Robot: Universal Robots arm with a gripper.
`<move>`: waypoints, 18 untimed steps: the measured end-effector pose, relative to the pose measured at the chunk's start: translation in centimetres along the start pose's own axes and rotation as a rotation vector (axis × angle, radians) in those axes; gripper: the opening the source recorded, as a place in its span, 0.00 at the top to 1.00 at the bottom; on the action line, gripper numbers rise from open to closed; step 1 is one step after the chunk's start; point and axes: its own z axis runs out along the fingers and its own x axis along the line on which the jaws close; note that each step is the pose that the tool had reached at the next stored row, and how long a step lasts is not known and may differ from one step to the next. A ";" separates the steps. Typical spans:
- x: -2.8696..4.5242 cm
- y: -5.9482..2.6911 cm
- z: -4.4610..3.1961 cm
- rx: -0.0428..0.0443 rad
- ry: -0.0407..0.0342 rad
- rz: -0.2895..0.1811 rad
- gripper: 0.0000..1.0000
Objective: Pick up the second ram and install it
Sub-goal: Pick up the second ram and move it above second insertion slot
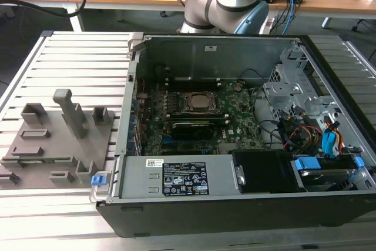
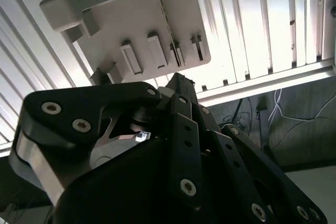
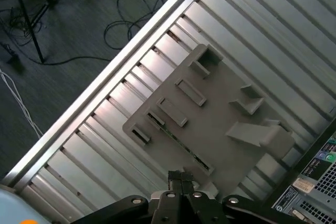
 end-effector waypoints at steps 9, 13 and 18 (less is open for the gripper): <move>0.00 0.00 0.00 -0.0028 0.0054 -0.122 0.89; 0.00 0.00 0.00 -0.0040 0.0076 -0.171 0.89; 0.00 0.00 0.00 -0.0053 0.0103 -0.230 0.89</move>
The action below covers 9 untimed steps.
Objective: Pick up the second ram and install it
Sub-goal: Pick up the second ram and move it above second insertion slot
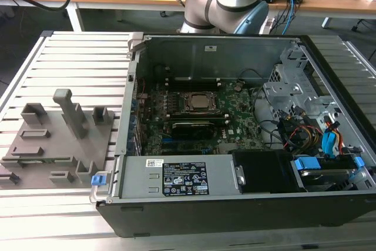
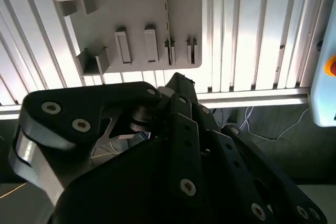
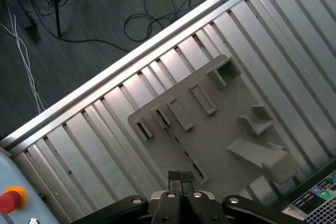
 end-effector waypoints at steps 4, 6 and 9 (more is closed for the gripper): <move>0.00 0.00 0.00 -0.0013 0.0026 -0.058 0.89; 0.00 0.00 0.00 -0.0023 0.0045 -0.101 0.89; 0.00 0.00 0.00 -0.0032 0.0061 -0.138 0.89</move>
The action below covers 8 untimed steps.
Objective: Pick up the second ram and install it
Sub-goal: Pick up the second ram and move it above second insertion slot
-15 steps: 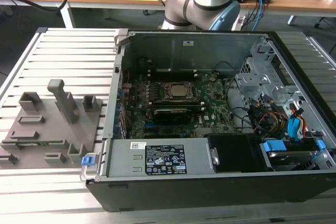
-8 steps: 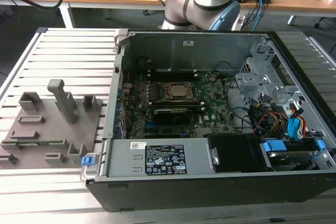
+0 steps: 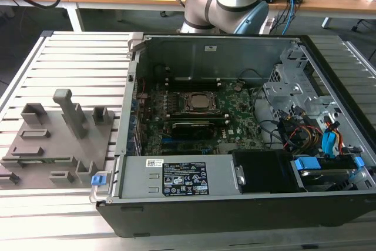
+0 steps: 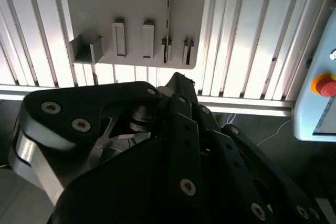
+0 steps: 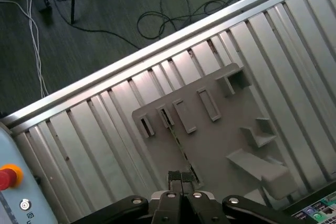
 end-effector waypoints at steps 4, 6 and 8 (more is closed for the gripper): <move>0.00 0.00 0.00 -0.0013 0.0024 -0.053 0.89; 0.00 0.00 0.00 -0.0021 0.0040 -0.088 0.89; 0.00 0.00 0.00 -0.0028 0.0054 -0.119 0.89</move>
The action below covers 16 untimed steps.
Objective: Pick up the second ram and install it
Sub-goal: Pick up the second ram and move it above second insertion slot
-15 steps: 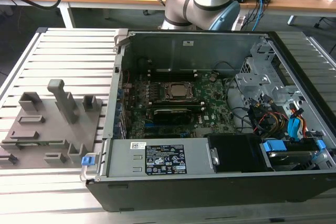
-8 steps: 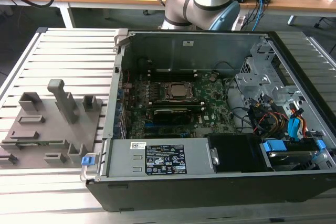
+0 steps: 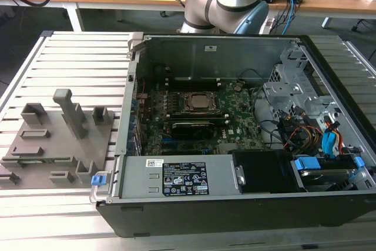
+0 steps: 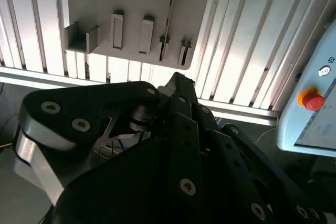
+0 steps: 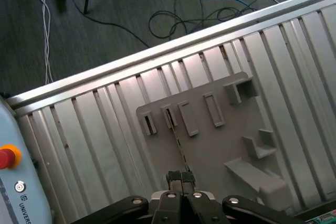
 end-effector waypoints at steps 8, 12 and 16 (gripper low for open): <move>0.00 0.00 0.00 -0.0022 0.0043 -0.095 0.89; 0.00 0.00 0.00 -0.0035 0.0067 -0.150 0.89; 0.00 0.00 0.00 -0.0045 0.0087 -0.193 0.89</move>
